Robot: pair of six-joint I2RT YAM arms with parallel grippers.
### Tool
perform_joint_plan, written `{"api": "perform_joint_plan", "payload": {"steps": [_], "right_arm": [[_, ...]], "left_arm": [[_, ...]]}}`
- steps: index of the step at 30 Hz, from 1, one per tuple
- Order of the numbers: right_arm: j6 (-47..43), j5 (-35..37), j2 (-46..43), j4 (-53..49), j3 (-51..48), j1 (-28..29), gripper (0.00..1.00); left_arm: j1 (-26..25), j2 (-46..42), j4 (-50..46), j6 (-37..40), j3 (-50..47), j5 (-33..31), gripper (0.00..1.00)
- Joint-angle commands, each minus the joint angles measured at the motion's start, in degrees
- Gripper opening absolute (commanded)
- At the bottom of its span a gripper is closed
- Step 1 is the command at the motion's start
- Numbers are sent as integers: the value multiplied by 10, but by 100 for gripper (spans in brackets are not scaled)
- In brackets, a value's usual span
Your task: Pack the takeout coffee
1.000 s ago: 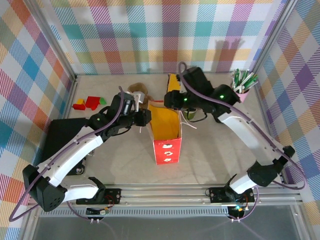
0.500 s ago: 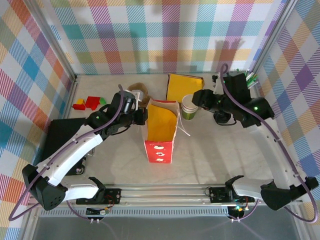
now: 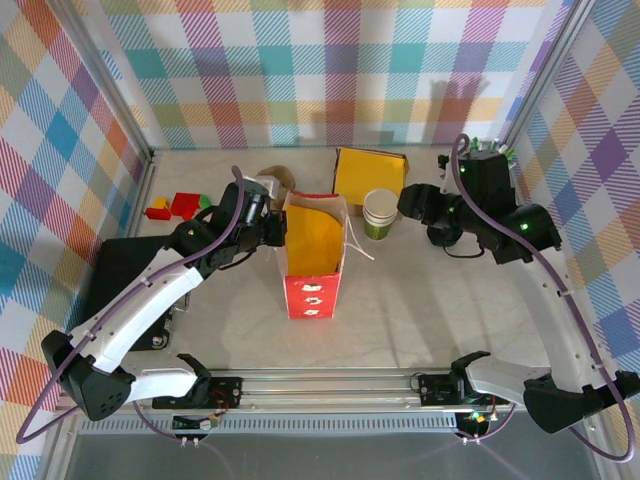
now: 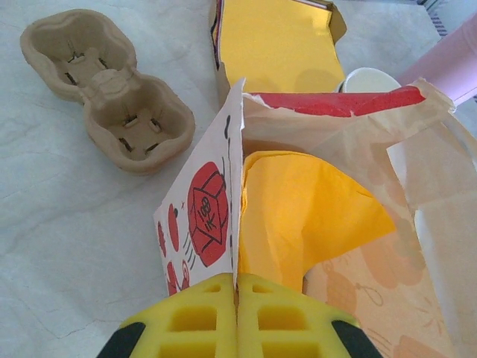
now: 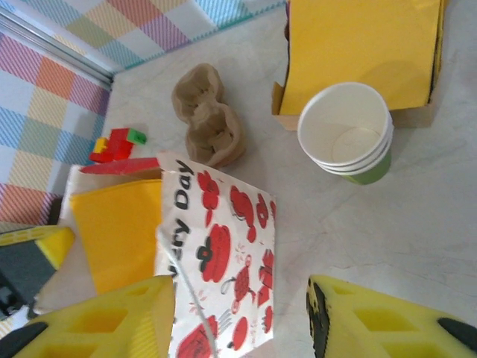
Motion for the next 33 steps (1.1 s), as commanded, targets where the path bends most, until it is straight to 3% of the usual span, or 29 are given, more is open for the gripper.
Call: {"api": "perform_joint_plan", "payload": {"steps": [1, 3, 7, 11, 16, 18, 23, 27, 33], "right_arm": [[-28, 26, -17, 20, -23, -6, 52], [-42, 49, -25, 31, -46, -6, 54], [-70, 96, -50, 73, -109, -9, 61], [-95, 155, -77, 133, -184, -13, 66], [-136, 242, -102, 218, -275, -24, 82], [-150, 245, -105, 256, -303, -38, 84], [-182, 257, -94, 353, -376, -78, 100], [-218, 274, -74, 482, -464, -108, 99], [-252, 218, 7, 643, -552, -166, 99]], "left_arm": [[3, 2, -4, -6, 20, -21, 7], [3, -6, 1, -7, 16, -27, 16], [4, -26, 21, 2, 19, -50, 49], [10, -49, 44, 35, 25, -106, 65], [47, -86, 95, 73, 4, -210, 84], [74, -106, 141, 95, -31, -223, 87], [163, -138, 316, 136, -175, -282, 93], [226, -107, 425, 149, -288, -319, 96], [282, -38, 588, 173, -426, -267, 100]]}}
